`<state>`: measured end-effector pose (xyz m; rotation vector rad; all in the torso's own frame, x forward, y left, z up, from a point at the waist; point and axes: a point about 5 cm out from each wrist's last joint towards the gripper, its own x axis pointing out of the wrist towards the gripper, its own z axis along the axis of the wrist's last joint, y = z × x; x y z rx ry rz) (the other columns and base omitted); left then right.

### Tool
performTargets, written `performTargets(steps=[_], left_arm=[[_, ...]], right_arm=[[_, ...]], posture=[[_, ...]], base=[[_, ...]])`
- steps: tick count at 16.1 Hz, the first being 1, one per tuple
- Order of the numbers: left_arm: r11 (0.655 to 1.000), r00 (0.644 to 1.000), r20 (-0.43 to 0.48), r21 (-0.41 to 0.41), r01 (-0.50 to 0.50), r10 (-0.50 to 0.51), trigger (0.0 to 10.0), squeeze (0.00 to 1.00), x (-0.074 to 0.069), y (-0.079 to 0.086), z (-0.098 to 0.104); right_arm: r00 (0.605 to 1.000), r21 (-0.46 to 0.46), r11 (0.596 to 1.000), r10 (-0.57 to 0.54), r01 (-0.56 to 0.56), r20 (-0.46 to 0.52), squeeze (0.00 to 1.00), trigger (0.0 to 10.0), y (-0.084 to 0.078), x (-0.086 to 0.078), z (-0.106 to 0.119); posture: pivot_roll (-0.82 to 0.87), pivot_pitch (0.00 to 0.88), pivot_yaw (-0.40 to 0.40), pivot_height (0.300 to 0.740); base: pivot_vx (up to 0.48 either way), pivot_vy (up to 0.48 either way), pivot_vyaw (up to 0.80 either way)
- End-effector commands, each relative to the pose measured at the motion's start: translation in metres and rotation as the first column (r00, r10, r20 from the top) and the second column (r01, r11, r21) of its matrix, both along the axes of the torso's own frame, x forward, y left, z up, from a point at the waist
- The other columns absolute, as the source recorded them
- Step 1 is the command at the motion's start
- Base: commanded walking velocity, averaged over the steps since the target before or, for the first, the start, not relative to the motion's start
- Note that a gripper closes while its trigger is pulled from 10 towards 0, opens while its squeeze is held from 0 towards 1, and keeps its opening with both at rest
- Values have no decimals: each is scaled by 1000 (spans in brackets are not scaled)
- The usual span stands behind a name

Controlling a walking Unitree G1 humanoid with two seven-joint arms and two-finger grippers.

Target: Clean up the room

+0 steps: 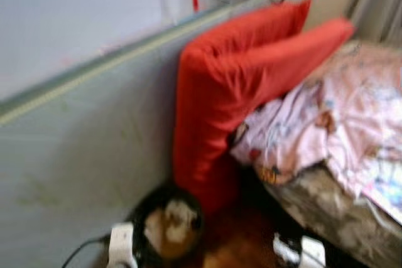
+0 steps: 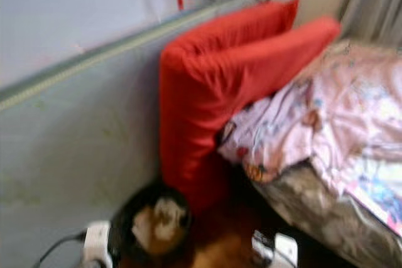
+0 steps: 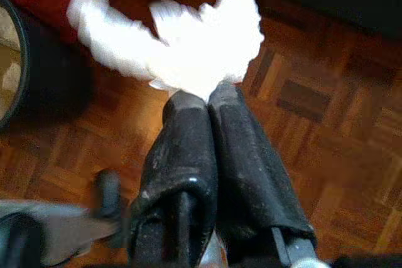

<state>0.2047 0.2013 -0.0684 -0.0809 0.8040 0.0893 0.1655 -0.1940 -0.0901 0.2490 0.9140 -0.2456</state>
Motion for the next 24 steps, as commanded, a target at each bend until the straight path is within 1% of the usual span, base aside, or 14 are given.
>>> performTargets(steps=[1, 4, 19, 21, 24], left_arm=[[999, 1000, -7, 32, -15, 15, 10000, 0, -2, 10, 0], [999, 1000, -4, 37, -13, 13, 10000, 0, -3, 11, 0], [999, 1000, -2, 34, -28, 28, 10000, 0, -3, 10, 0], [999, 1000, -1, 34, -29, 29, 10000, 0, -3, 10, 0], [999, 999, 2, 30, -34, 34, 10000, 0, -2, 9, 0]], right_arm=[[1000, 18, 1000, 14, -15, 15, 0, 10000, 8, 6, 2], [999, 13, 999, 38, -38, 21, 0, 10000, 9, 8, 2], [998, 22, 998, 53, -53, 34, 0, 10000, 11, 8, 3], [999, 21, 999, 37, -38, 36, 0, 10000, 10, 8, 3], [998, 19, 999, 42, -43, 35, 0, 10000, 8, 8, 3]], posture=[[107, 23, -8, 740], [106, 26, -6, 740], [106, 41, -11, 740], [107, 37, -15, 740], [108, 34, -20, 740]], base=[[0, 262, 0], [0, 0, 0], [0, 0, 800], [0, 0, 0], [306, 0, 0]])
